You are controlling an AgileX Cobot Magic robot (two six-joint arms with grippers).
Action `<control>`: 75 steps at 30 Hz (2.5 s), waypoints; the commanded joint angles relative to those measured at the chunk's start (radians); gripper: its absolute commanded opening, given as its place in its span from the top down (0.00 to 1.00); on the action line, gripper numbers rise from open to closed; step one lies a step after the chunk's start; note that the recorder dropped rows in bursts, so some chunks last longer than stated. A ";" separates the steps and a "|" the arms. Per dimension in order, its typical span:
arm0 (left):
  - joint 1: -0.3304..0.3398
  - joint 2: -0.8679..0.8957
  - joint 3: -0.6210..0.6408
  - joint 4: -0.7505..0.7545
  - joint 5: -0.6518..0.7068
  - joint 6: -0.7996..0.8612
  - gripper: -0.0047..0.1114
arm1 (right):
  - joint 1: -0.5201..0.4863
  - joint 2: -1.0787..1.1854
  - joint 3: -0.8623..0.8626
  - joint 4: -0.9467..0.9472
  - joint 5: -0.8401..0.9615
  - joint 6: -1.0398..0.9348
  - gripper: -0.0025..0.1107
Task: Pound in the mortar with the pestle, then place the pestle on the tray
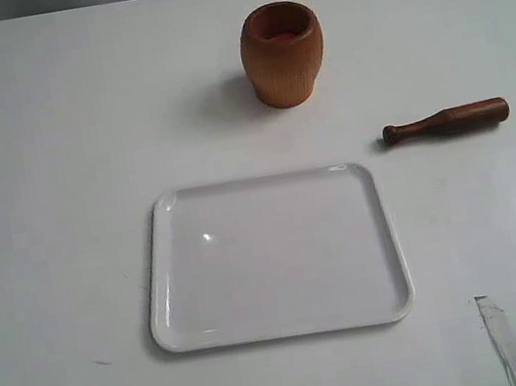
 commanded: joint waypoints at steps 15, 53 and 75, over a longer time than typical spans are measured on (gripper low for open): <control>-0.008 -0.001 0.001 -0.007 -0.003 -0.008 0.96 | -0.008 -0.003 0.004 -0.002 -0.009 0.006 0.98; -0.008 -0.001 0.001 -0.007 -0.003 -0.008 0.96 | -0.008 -0.003 -0.156 0.321 -0.355 0.262 0.98; -0.008 -0.001 0.001 -0.007 -0.003 -0.008 0.96 | -0.008 1.056 -1.146 0.537 0.844 -0.740 0.98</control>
